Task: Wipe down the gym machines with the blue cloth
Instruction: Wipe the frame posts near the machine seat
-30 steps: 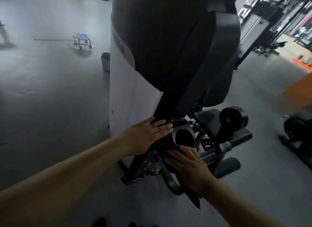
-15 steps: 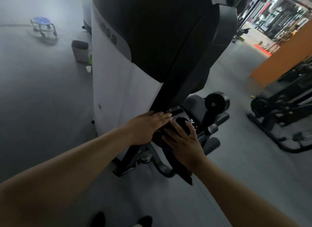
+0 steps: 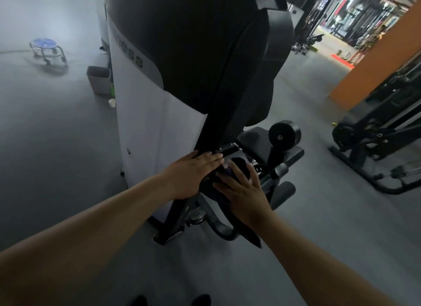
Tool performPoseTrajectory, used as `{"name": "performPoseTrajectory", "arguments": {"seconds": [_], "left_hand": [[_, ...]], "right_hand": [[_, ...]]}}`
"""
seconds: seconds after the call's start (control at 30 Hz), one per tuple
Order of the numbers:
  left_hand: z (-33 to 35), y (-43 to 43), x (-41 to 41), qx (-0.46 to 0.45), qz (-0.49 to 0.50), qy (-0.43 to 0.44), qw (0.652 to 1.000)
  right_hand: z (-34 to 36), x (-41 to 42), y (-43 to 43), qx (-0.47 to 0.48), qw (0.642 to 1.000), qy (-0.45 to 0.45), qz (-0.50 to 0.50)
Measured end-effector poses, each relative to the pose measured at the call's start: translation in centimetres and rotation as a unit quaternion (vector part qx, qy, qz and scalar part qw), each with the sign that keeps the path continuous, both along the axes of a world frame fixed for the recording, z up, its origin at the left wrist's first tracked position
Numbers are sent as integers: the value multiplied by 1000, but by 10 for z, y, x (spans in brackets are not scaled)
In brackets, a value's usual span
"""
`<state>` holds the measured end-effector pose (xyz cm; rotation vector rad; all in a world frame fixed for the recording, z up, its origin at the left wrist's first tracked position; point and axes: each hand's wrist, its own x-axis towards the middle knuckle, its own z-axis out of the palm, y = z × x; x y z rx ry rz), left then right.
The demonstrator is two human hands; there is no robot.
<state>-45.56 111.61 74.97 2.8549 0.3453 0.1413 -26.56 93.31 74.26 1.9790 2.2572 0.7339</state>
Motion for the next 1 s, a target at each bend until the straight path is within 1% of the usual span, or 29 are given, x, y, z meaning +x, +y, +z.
{"name": "performPoseTrajectory", "arguments": {"seconds": [0.03,0.07,0.13,0.2,0.27,0.33,0.4,0.43,0.47,0.5,0.53,0.57,0.6,0.67,0.7,0.73,0.8,0.9,0.93,0.97,1.0], "left_hand": [[-1,0,1,5,1,0,1000],[-2,0,2,6,3,0,1000],[-2,-2,3,6,10,-9,1000],[1,-7,1,14,16,-15,1000],[3,-14,-1,20,23,-20,999],[4,-20,1,30,42,-42,998],[2,-26,9,55,63,-83,993],[1,-30,14,66,73,-99,990],[-1,-34,20,72,82,-111,988],[-2,-38,28,75,90,-118,986],[-3,-42,37,78,98,-119,985],[-4,-46,46,85,104,-116,984],[-6,-50,55,95,113,-110,983],[-11,-57,72,115,143,-94,978],[-12,-63,79,118,168,-88,975],[-12,-69,86,119,197,-85,970],[-13,-84,99,130,261,-81,953],[-11,-101,122,155,322,-54,933],[-10,-105,129,165,339,-38,926],[-10,-108,137,173,358,-19,918],[-8,-110,144,177,378,-1,909]], "right_hand": [[0,-1,1,16,1000,20,-15],[-4,-3,0,11,999,28,-9],[-16,-3,-4,-39,998,23,40],[-20,0,-6,-54,995,54,62],[-10,2,-8,-8,988,141,56],[4,9,-7,69,969,233,42],[19,29,-1,155,941,300,-19],[24,43,5,179,920,343,-63],[27,57,12,181,898,387,-107],[28,71,20,164,881,422,-139],[27,82,27,135,870,451,-148],[24,91,34,102,857,486,-134],[23,96,37,68,835,535,-112],[19,99,39,12,769,635,-73],[17,100,38,-3,744,666,-56],[14,103,38,-7,727,685,-38],[6,112,41,-6,714,701,1],[-8,125,52,6,731,682,28],[-16,129,56,-4,727,686,30],[-24,133,60,-24,709,704,19],[-30,136,63,-50,677,734,-6]]}}
